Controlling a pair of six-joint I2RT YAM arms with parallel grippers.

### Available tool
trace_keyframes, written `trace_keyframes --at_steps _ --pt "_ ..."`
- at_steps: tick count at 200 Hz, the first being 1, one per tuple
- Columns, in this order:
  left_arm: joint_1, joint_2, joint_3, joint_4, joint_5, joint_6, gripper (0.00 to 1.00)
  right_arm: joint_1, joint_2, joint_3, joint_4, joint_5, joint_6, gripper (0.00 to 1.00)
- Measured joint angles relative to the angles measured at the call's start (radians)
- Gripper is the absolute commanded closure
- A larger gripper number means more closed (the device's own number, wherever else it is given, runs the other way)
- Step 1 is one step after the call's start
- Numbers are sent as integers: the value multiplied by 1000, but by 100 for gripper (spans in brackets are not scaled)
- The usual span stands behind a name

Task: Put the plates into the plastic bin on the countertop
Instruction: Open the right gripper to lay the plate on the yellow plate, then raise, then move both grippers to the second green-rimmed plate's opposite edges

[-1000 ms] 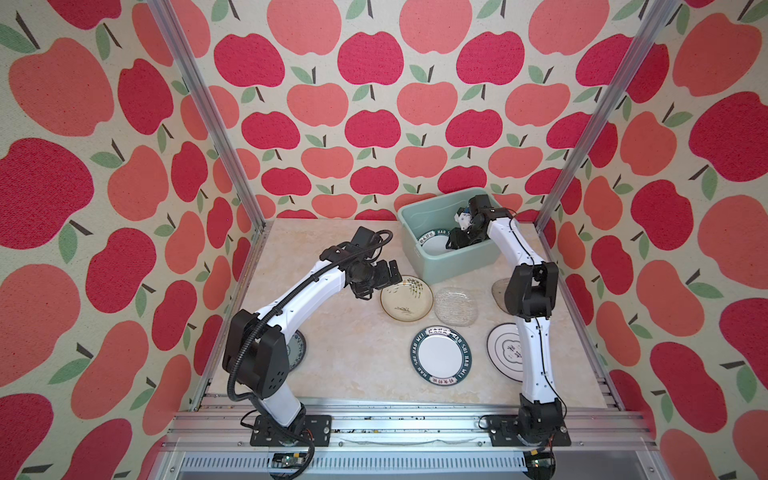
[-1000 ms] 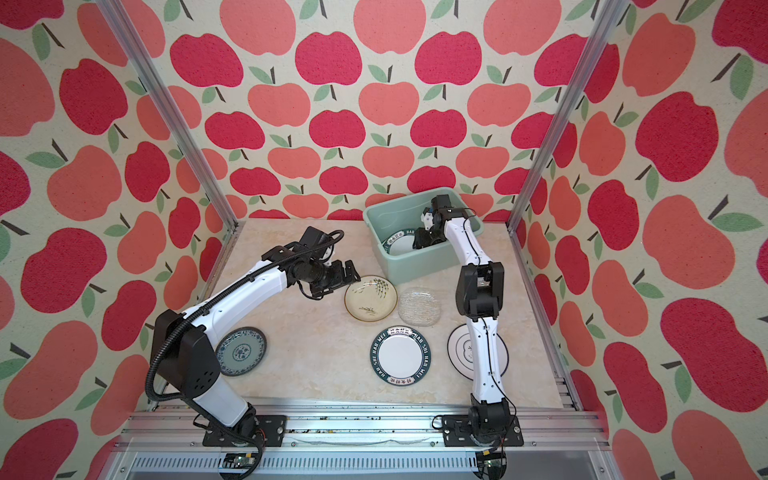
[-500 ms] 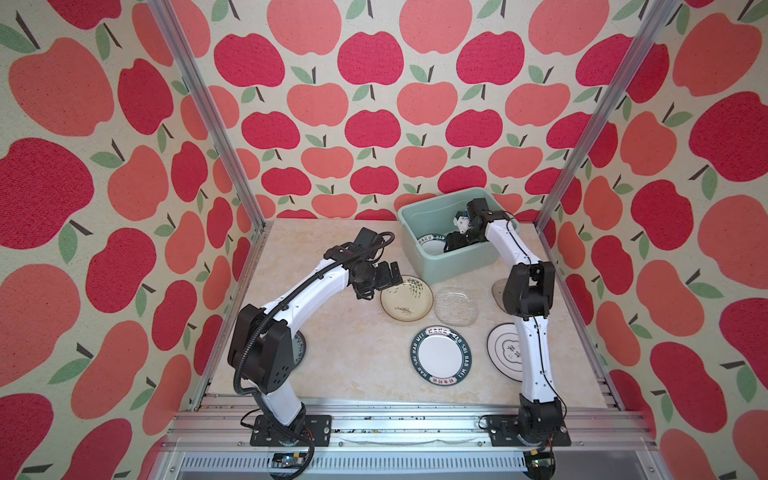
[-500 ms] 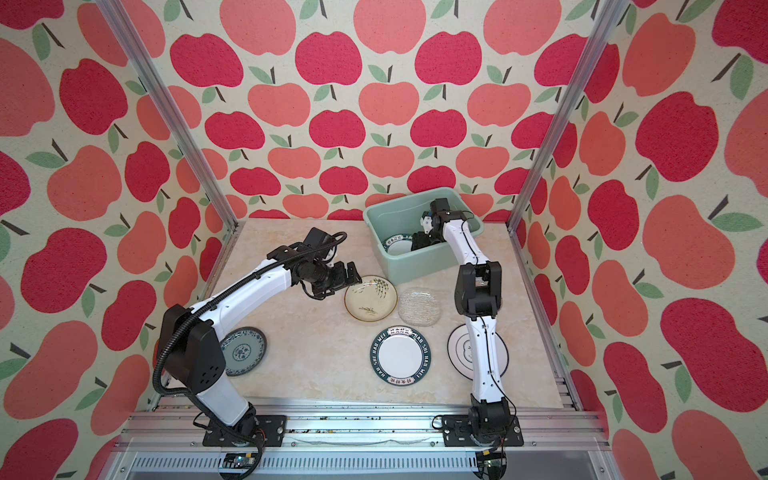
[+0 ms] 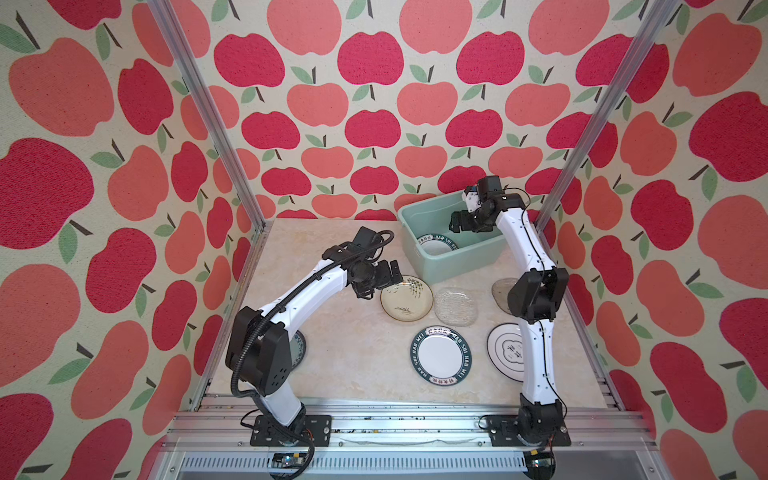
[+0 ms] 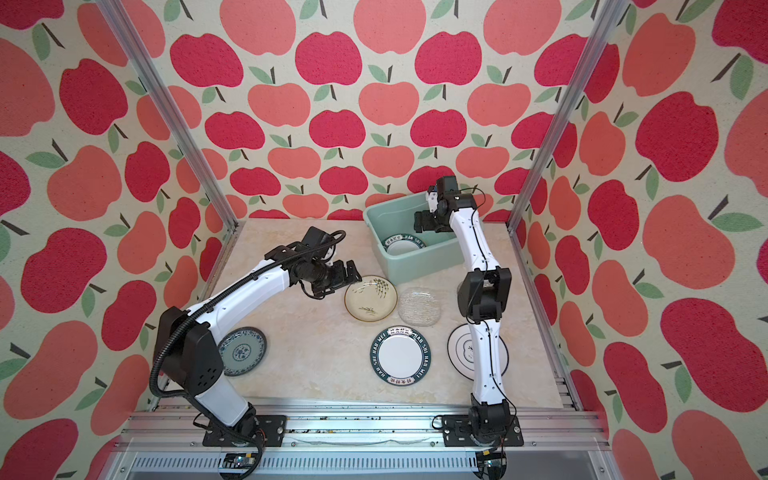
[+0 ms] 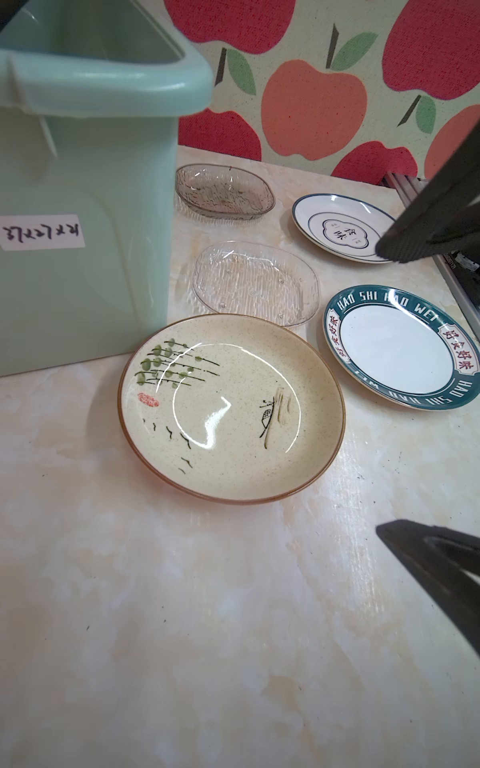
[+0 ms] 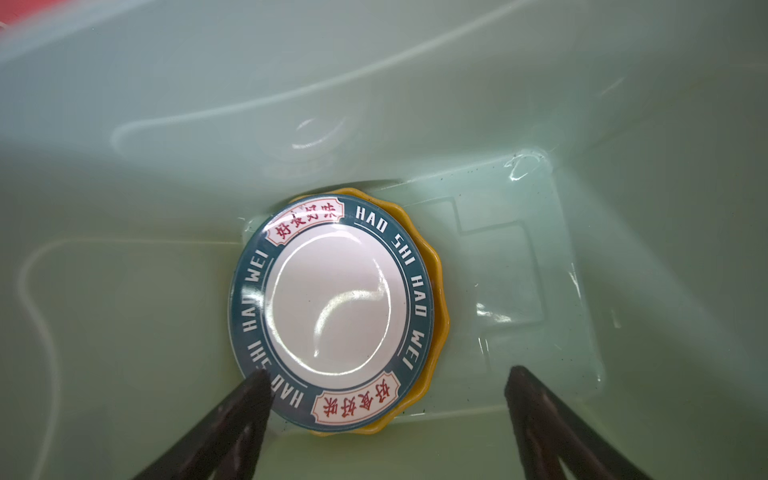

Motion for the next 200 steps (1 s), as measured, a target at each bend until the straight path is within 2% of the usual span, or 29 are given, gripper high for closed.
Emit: trace_keyframes --at_steps 26,59,91,129,168,200 --pt "-37 -74 -8 -21 1 10 1 2 -170 -39 -22 -3 8 11" --pt "-123 -194 -89 -47 26 -11 1 29 -447 -229 -48 -14 23 13" --pt "-220 -228 -188 -72 68 -90 1 105 -696 -523 -89 -33 44 14" --pt "-318 -230 -280 -71 99 -188 1 200 -964 -995 -107 -64 138 15" --pt "-330 -230 -331 -43 111 -227 1 301 -1088 -1373 -72 -93 259 16" --pt "-329 -228 -400 22 117 -245 1 314 -1094 -1523 -7 -93 303 16"
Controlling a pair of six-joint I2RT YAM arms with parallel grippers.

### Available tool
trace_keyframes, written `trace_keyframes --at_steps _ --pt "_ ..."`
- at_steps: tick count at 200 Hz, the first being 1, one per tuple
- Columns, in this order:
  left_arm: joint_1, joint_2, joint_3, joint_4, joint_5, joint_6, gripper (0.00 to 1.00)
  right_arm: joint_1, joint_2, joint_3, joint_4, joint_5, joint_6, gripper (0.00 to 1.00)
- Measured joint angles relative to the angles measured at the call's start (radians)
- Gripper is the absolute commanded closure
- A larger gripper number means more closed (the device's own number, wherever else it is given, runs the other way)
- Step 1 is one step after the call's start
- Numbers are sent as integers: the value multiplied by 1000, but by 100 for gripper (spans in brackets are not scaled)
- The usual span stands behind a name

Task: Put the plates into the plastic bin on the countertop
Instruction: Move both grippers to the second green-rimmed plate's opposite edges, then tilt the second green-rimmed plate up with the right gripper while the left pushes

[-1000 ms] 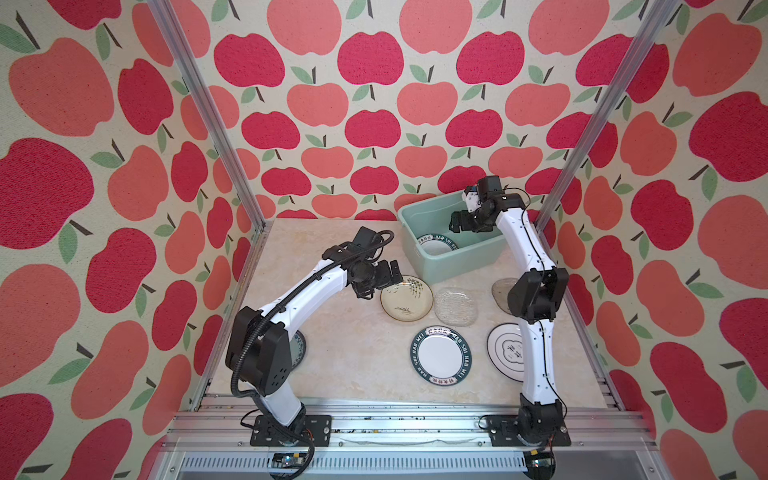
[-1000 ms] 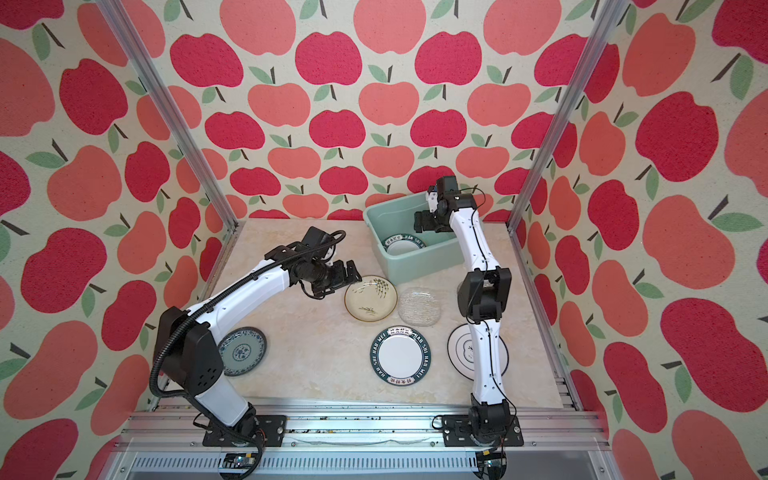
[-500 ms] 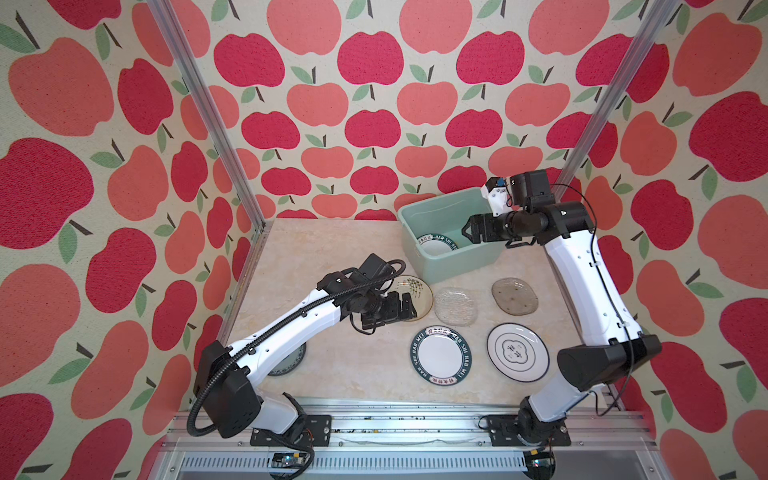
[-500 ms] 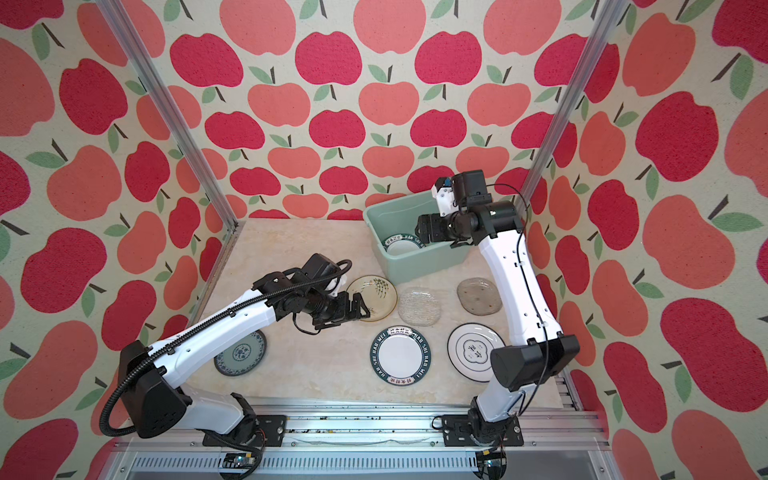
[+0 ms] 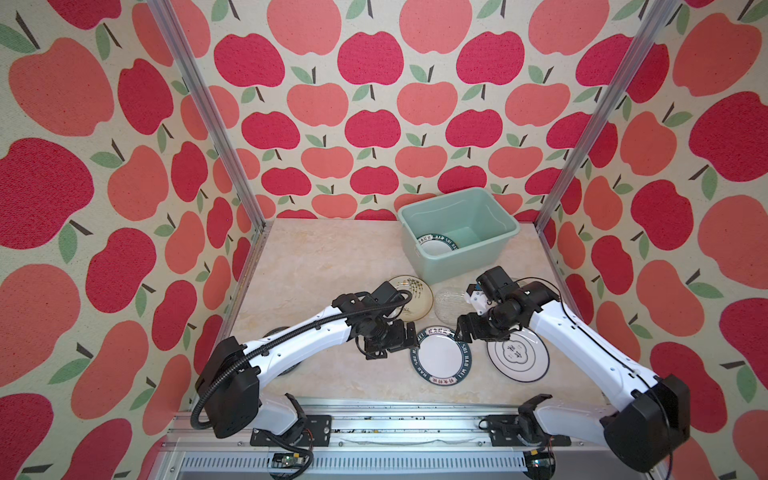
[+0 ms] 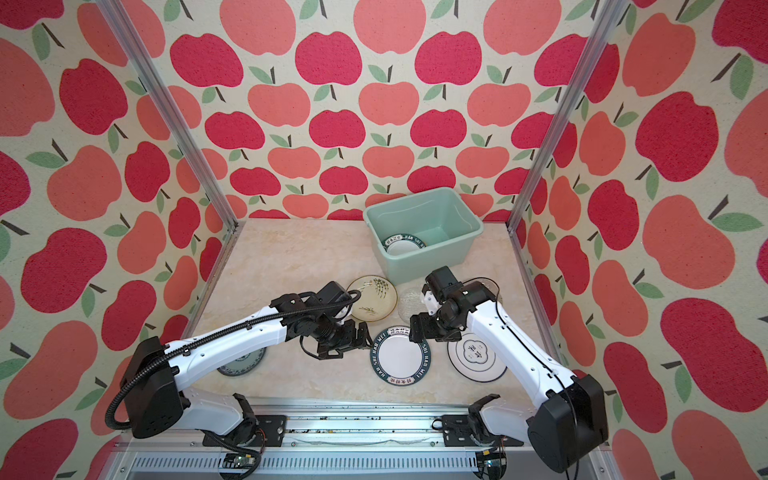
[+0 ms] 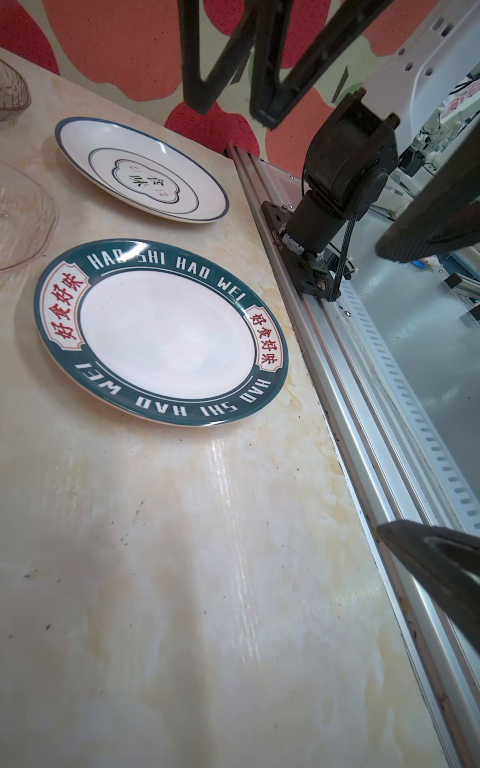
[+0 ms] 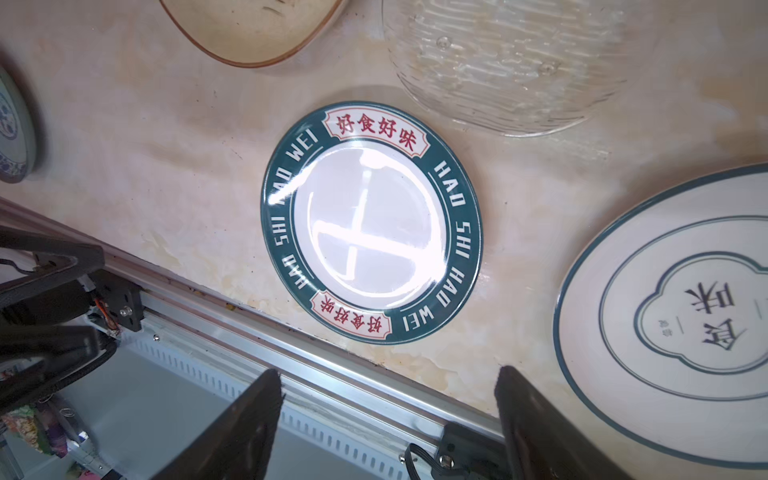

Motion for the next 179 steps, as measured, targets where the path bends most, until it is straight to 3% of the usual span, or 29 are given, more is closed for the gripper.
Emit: trace_keyframes --at_steps 71,123,179 --pt "20 112 -72 235 76 -42 1 -5 98 -153 157 -16 14 16" --pt "29 250 -46 307 125 -61 0 -50 128 -202 239 -43 14 17" --pt "31 294 -25 364 162 -77 2 -84 151 -255 319 -95 21 18"
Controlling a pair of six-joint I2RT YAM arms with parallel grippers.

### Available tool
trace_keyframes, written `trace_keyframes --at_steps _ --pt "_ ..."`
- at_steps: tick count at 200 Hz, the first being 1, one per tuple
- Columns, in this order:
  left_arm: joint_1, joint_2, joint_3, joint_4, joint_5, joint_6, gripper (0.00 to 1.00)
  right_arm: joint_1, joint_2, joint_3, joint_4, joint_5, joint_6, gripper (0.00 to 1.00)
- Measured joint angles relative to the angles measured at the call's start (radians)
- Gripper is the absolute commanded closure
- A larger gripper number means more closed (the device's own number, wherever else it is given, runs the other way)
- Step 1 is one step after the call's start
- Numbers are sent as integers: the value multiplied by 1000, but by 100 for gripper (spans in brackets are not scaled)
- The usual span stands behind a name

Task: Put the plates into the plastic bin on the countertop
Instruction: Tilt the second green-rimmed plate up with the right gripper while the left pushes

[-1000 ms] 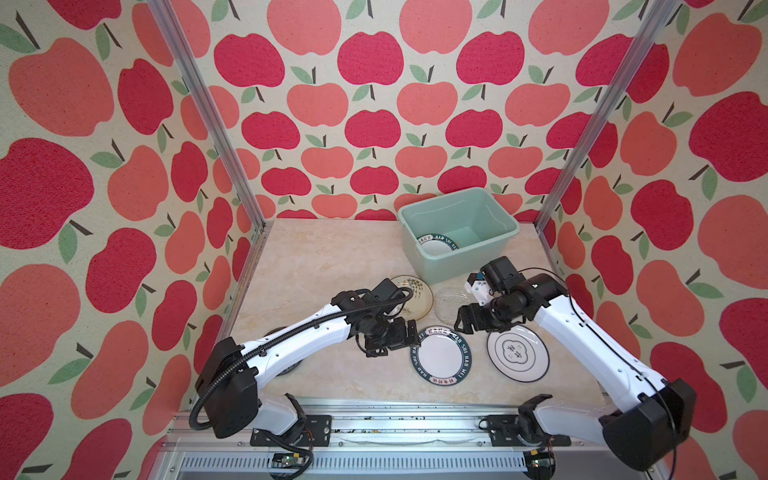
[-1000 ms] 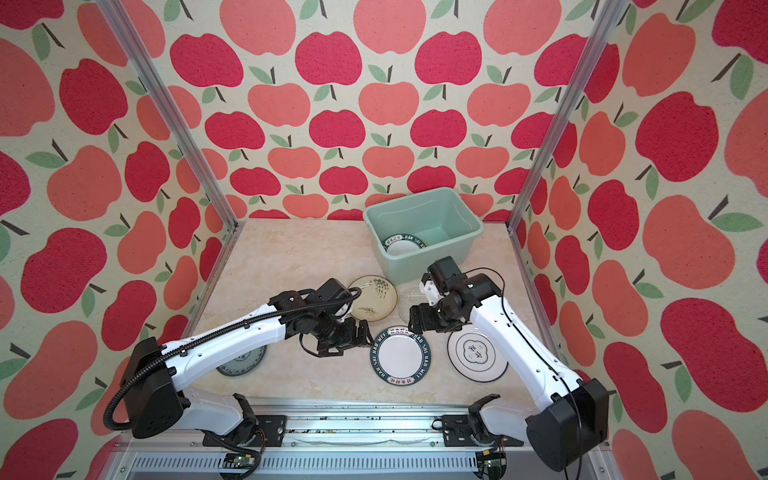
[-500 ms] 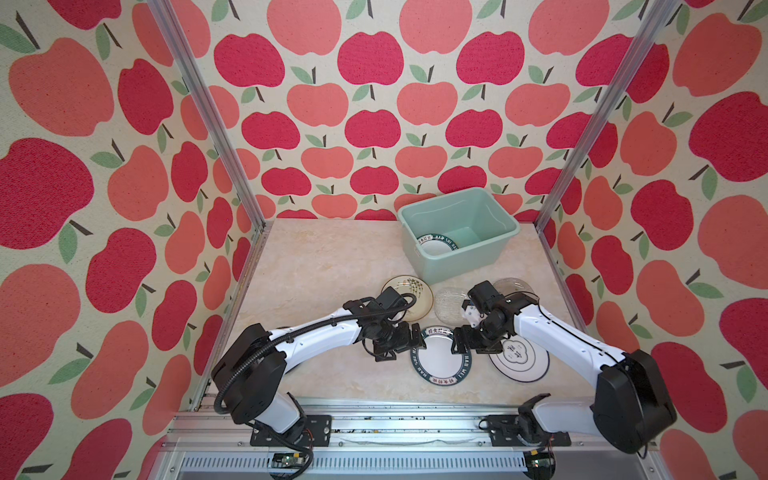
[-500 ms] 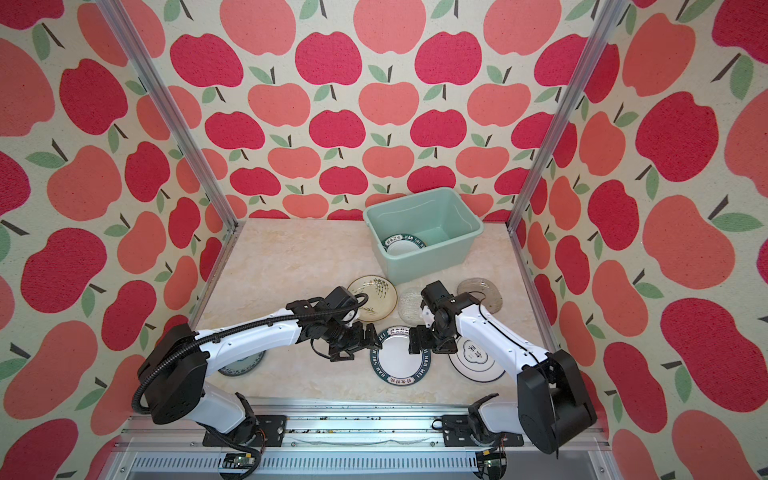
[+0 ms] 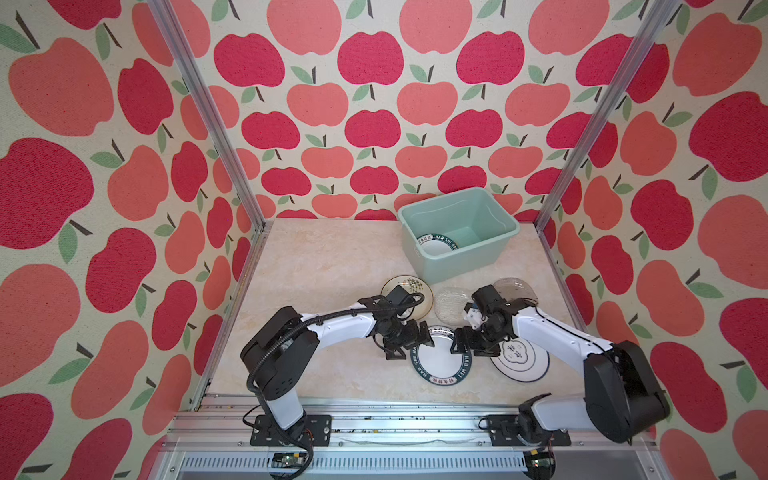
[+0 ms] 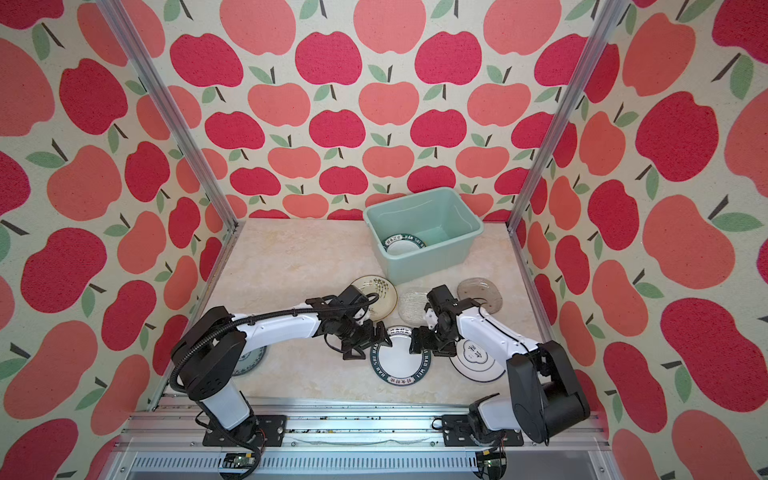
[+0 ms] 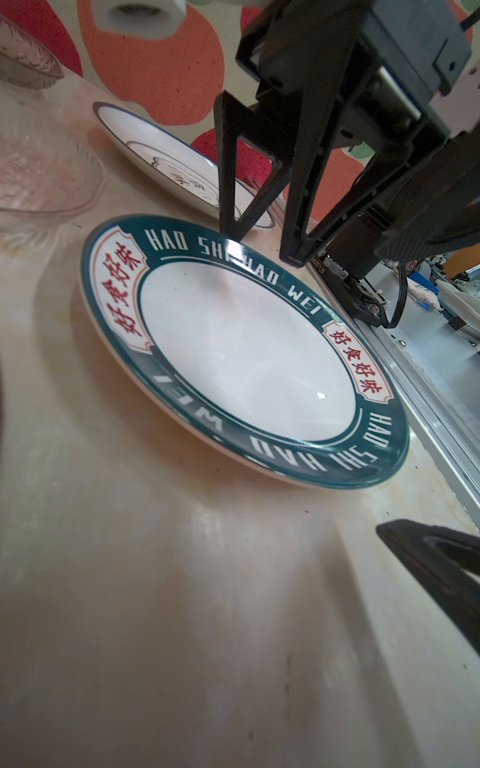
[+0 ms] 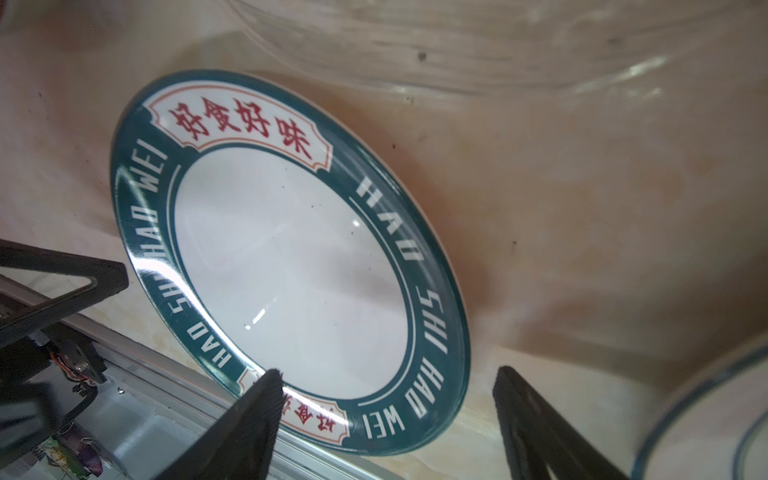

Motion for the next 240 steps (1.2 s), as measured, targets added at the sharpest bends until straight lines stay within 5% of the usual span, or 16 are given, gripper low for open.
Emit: trace_keyframes --at_steps 165,240 --pt "22 45 -1 57 25 -26 4 -43 -74 -47 85 -156 -8 43" --pt "22 48 -1 79 29 -26 4 -42 -118 -47 98 -246 3 70"
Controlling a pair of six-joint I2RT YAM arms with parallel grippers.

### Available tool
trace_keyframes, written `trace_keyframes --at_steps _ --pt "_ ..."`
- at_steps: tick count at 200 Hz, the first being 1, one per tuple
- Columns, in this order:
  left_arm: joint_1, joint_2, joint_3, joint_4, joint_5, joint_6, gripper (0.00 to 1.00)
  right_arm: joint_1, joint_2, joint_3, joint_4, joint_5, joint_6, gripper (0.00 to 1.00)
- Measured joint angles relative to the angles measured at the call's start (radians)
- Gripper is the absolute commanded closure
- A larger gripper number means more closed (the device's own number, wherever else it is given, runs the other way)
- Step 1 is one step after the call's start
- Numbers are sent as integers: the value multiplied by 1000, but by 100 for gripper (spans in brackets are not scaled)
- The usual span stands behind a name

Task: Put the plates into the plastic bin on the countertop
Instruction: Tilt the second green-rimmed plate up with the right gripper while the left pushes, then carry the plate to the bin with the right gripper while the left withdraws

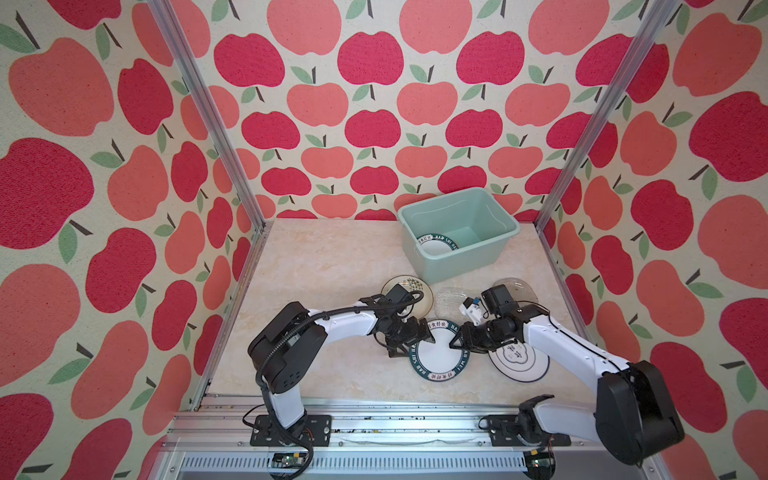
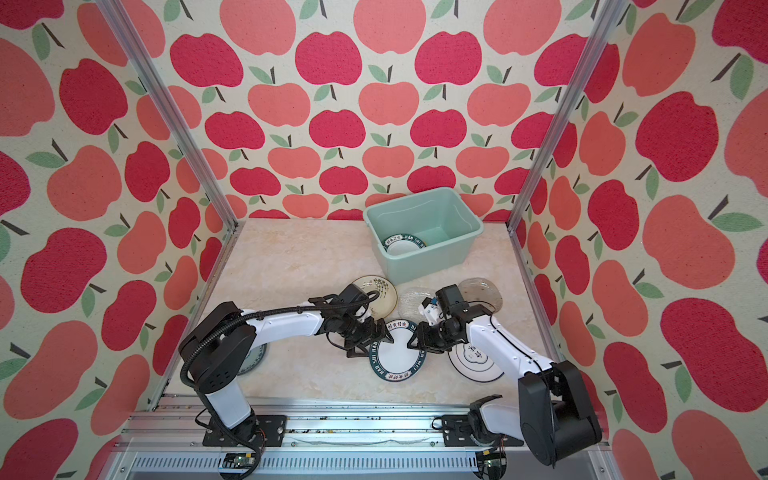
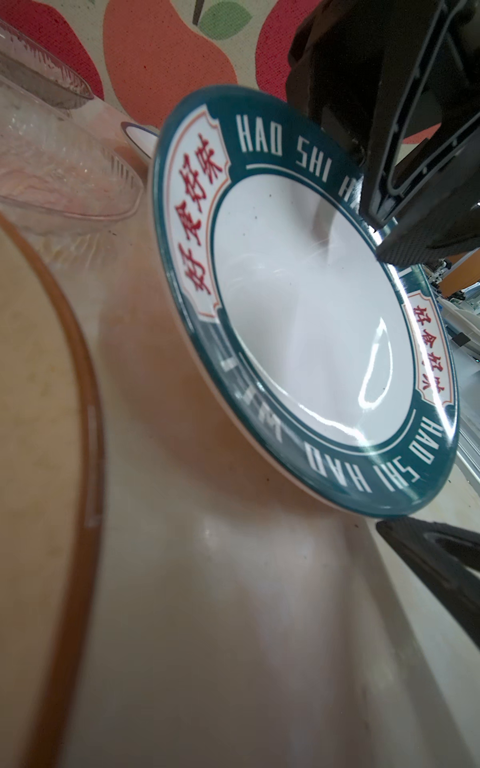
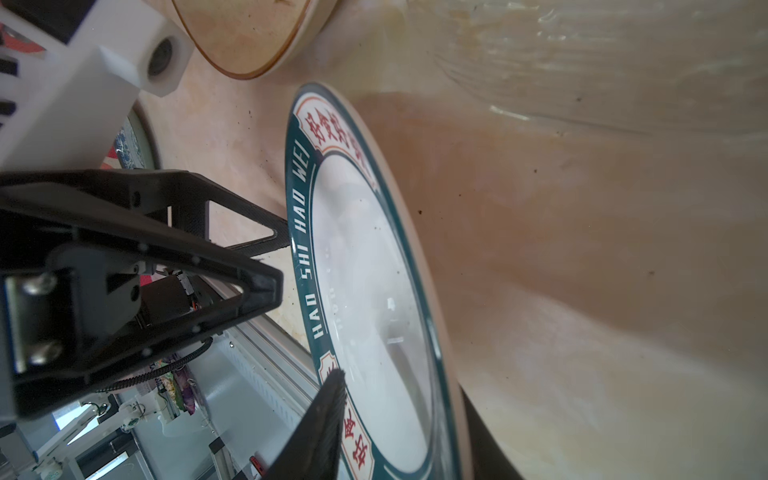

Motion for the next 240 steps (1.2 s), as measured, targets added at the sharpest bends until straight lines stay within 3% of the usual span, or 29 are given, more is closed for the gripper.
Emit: trace_keyframes --at_steps 56,80,106,142,167,190,219,240 --pt "0 -2 0 12 0 0 4 2 0 24 -16 2 12 93" --pt "0 -34 -2 11 -5 1 3 3 -6 58 -58 15 11 98" --pt "4 -146 -20 -9 -47 4 2 -3 -31 124 -140 39 11 99" --pt "42 -423 -30 -130 -174 55 0 -21 -66 325 -269 59 -5 100" --pt "121 -637 -31 -225 -258 113 1 -34 -49 529 -332 57 -20 100" --pt "264 -778 -26 -299 -284 174 1 -49 24 742 -362 48 -33 99" --pt "449 -809 6 -354 -263 242 1 -82 176 990 -357 34 -37 99" --pt "524 -765 49 -375 -238 279 1 -123 293 1114 -330 19 -31 99"
